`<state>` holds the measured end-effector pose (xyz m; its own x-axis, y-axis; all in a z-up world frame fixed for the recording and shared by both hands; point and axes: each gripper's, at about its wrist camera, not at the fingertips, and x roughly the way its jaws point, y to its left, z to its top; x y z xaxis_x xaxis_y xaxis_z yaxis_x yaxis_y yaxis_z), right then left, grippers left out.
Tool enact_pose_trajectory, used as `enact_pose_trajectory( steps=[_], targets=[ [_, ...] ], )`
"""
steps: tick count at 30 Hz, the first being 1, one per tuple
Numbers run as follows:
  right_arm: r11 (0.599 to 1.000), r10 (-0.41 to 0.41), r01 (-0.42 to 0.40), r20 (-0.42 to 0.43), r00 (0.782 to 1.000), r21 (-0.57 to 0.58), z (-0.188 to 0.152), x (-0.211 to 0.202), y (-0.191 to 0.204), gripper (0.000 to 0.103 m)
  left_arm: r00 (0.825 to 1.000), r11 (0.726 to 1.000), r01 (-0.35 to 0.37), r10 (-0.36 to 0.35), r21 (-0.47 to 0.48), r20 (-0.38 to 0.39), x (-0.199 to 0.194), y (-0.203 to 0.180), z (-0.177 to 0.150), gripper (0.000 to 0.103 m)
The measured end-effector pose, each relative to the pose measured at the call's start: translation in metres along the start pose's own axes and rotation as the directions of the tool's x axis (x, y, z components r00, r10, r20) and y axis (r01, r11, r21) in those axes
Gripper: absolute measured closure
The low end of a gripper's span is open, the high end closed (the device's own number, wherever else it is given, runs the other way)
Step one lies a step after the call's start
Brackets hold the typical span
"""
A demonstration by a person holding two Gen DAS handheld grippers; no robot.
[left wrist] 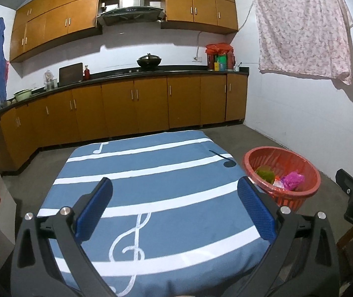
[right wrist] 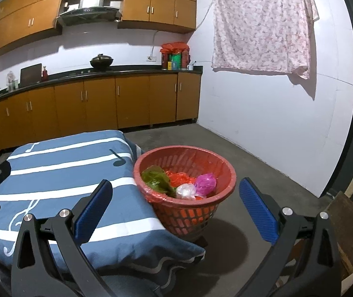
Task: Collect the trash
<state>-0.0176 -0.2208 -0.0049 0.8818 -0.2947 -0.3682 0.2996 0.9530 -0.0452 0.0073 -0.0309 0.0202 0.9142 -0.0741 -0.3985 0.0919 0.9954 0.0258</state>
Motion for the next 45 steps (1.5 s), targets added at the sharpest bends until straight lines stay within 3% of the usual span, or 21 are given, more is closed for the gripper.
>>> enact_pose_trajectory(
  steps=[11, 45],
  targets=[
    [1.000, 0.013, -0.013, 0.005, 1.000, -0.014, -0.011, -0.017, 0.009, 0.002, 1.000, 0.999, -0.020, 0.019, -0.025, -0.010, -0.020, 0.013, -0.016, 0.004],
    [1.000, 0.022, -0.022, -0.024, 0.999, -0.001, -0.019, -0.019, 0.014, 0.002, 1.000, 0.998, -0.002, 0.001, -0.064, -0.026, -0.023, 0.027, -0.026, 0.004]
  ],
)
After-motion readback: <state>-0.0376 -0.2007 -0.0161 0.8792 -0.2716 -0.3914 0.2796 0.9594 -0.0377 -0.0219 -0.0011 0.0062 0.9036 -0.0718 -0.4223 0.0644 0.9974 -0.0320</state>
